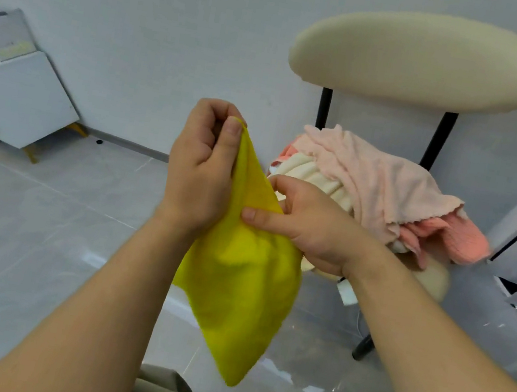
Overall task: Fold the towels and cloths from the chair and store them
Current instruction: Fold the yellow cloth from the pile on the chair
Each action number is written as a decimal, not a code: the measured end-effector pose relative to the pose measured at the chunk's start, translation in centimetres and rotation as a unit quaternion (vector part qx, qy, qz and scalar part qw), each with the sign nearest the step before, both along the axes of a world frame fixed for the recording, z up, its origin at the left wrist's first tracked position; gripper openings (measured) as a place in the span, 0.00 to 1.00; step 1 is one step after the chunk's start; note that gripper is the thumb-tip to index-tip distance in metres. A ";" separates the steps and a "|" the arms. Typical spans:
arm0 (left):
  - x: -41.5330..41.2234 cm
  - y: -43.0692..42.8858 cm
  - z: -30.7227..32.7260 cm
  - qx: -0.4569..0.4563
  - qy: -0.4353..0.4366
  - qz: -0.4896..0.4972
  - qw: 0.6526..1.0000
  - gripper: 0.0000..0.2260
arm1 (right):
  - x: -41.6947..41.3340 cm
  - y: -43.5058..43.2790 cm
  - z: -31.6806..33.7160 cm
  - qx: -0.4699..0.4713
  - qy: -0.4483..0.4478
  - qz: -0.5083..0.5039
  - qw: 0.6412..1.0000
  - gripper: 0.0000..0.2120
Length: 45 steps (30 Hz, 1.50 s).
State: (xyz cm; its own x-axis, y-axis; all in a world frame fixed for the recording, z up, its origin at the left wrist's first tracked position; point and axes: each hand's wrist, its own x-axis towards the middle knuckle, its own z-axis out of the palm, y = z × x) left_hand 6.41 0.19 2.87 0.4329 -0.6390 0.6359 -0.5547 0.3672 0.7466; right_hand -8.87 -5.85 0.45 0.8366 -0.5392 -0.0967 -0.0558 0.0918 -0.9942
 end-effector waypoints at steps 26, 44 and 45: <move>13.9 4.2 -6.8 0.190 0.107 0.229 0.949 0.05 | 8.8 1.2 -6.3 -0.312 0.407 0.078 0.855 0.16; 19.3 8.2 -4.7 0.186 0.102 0.263 0.941 0.09 | 7.8 0.4 -1.5 -0.409 0.479 0.042 0.775 0.03; 19.3 8.5 -4.6 0.192 0.097 0.262 0.941 0.09 | 7.4 0.5 -1.1 -0.419 0.476 0.028 0.773 0.05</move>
State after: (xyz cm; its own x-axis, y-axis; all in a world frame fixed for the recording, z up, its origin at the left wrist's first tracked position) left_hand 25.73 8.68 -1.76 0.8373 -0.4712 0.2774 -0.4231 -0.2370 0.8746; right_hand -1.48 -5.35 -0.60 0.6262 -0.7113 -0.3193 -0.7787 -0.5909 -0.2107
